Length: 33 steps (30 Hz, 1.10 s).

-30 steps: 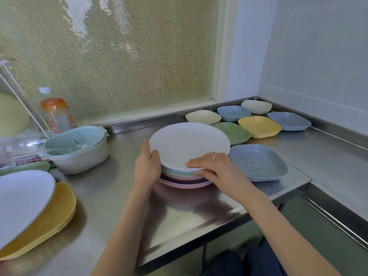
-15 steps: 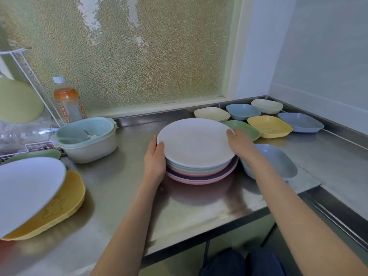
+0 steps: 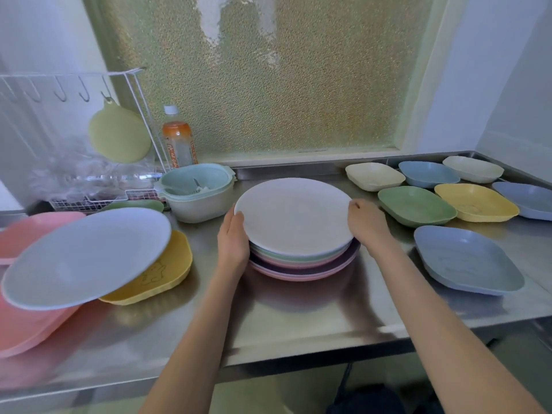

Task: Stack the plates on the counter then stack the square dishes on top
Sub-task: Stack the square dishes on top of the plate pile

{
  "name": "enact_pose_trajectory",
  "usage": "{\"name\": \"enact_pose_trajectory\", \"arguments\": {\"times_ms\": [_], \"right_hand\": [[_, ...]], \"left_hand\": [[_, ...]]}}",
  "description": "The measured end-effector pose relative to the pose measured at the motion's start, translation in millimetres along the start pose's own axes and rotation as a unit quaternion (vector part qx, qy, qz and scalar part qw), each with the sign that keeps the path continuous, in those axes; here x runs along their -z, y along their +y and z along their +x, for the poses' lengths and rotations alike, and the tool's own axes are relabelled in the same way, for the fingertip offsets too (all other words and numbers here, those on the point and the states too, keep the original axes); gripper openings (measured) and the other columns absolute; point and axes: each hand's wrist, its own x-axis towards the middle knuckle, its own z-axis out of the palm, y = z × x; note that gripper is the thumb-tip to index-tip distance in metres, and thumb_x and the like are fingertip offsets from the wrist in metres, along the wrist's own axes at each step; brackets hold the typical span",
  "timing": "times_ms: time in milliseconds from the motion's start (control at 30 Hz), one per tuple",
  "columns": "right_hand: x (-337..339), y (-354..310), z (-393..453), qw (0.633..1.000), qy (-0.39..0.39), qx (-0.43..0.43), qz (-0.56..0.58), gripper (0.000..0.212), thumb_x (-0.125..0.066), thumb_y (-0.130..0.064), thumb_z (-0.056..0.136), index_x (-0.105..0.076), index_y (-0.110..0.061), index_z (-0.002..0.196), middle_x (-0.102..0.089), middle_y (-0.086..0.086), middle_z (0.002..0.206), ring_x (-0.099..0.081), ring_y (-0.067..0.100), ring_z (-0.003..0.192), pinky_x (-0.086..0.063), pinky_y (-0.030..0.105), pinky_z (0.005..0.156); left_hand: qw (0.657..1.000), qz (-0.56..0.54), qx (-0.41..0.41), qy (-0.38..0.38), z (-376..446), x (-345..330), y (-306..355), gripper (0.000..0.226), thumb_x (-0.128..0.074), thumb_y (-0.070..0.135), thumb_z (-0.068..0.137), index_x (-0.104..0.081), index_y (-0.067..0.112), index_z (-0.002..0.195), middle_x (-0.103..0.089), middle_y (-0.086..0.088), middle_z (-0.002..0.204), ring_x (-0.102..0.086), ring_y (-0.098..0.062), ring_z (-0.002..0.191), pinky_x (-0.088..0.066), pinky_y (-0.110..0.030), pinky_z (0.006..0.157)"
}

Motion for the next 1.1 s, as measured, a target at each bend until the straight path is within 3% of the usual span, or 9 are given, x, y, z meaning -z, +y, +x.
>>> {"name": "enact_pose_trajectory", "arguments": {"times_ms": [200,300,433,500,567,667,800,967,1100], "right_hand": [[-22,-18,-5,1.0,-0.003,0.008,0.025,0.039,-0.025,-0.018,0.1,-0.053,-0.002,0.121,-0.054,0.019,0.126,-0.049,0.034,0.115,-0.038,0.036,0.093],[-25,-22,-14,0.998,0.029,0.021,0.043,0.044,-0.029,-0.019,0.1,-0.034,-0.002,0.14,-0.044,0.023,0.139,-0.04,0.035,0.127,-0.033,0.038,0.1],[-42,-51,-51,0.948,0.19,0.254,-0.001,0.048,-0.043,-0.011,0.091,-0.039,-0.003,0.138,-0.056,0.022,0.128,-0.049,0.037,0.119,-0.037,0.051,0.101],[-60,-82,-80,0.92,0.133,0.367,0.038,0.047,-0.047,-0.003,0.084,-0.049,-0.005,0.131,-0.06,0.019,0.123,-0.052,0.034,0.119,-0.037,0.052,0.103],[-82,-110,-108,0.886,0.052,0.46,0.021,0.05,-0.048,-0.001,0.079,-0.053,-0.01,0.128,-0.06,0.012,0.126,-0.051,0.028,0.122,-0.03,0.048,0.107],[-119,-133,-133,0.841,-0.034,0.537,-0.055,0.047,-0.054,-0.005,0.084,-0.052,-0.016,0.13,-0.058,0.004,0.132,-0.045,0.022,0.128,-0.018,0.046,0.112],[-153,-140,-148,0.823,-0.135,0.537,-0.13,0.043,-0.052,-0.019,0.092,-0.045,-0.018,0.134,-0.052,0.004,0.138,-0.035,0.022,0.135,-0.008,0.041,0.113],[-159,-144,-151,0.829,-0.055,0.555,-0.049,0.038,-0.068,-0.011,0.078,-0.063,-0.012,0.116,-0.069,0.008,0.112,-0.057,0.028,0.11,-0.041,0.04,0.096],[-149,-148,-142,0.836,0.001,0.549,0.011,0.03,-0.066,-0.011,0.081,-0.065,-0.014,0.111,-0.065,0.004,0.119,-0.053,0.024,0.115,-0.044,0.041,0.097]], "left_hand": [[0.999,0.041,0.01,0.024,-2,29,6,0.037,-0.032,0.014,0.098,-0.053,0.006,0.127,-0.057,-0.013,0.127,-0.051,-0.027,0.118,-0.038,-0.029,0.092],[0.974,0.209,-0.085,0.01,-14,41,17,0.045,-0.034,0.019,0.098,-0.035,0.015,0.143,-0.053,-0.015,0.135,-0.046,-0.032,0.126,-0.037,-0.036,0.103],[0.903,0.361,-0.204,0.112,-33,80,29,0.047,-0.043,0.018,0.094,-0.04,0.011,0.141,-0.041,-0.012,0.147,-0.029,-0.026,0.141,-0.025,-0.04,0.112],[0.847,0.476,-0.179,0.156,-34,112,26,0.045,-0.045,0.027,0.092,-0.048,0.013,0.135,-0.045,-0.005,0.145,-0.025,-0.023,0.143,-0.013,-0.047,0.115],[0.834,0.535,-0.093,0.099,-35,143,21,0.043,-0.047,0.039,0.093,-0.051,0.022,0.133,-0.05,0.001,0.142,-0.026,-0.018,0.142,-0.005,-0.051,0.115],[0.829,0.555,-0.063,0.031,-43,172,13,0.035,-0.051,0.042,0.091,-0.059,0.029,0.122,-0.062,0.006,0.126,-0.037,-0.013,0.136,-0.002,-0.052,0.114],[0.79,0.597,-0.127,0.065,-47,186,3,0.03,-0.05,0.018,0.09,-0.064,0.034,0.111,-0.071,0.006,0.103,-0.059,-0.019,0.112,-0.01,-0.054,0.112],[0.786,0.561,-0.227,0.127,-51,195,-3,0.04,-0.039,0.013,0.082,-0.071,0.026,0.101,-0.075,0.003,0.092,-0.07,-0.019,0.088,-0.026,-0.044,0.105],[0.799,0.484,-0.315,0.168,-55,184,11,0.031,-0.045,0.012,0.085,-0.072,0.018,0.1,-0.075,-0.002,0.093,-0.07,-0.02,0.088,-0.032,-0.043,0.103]]}}
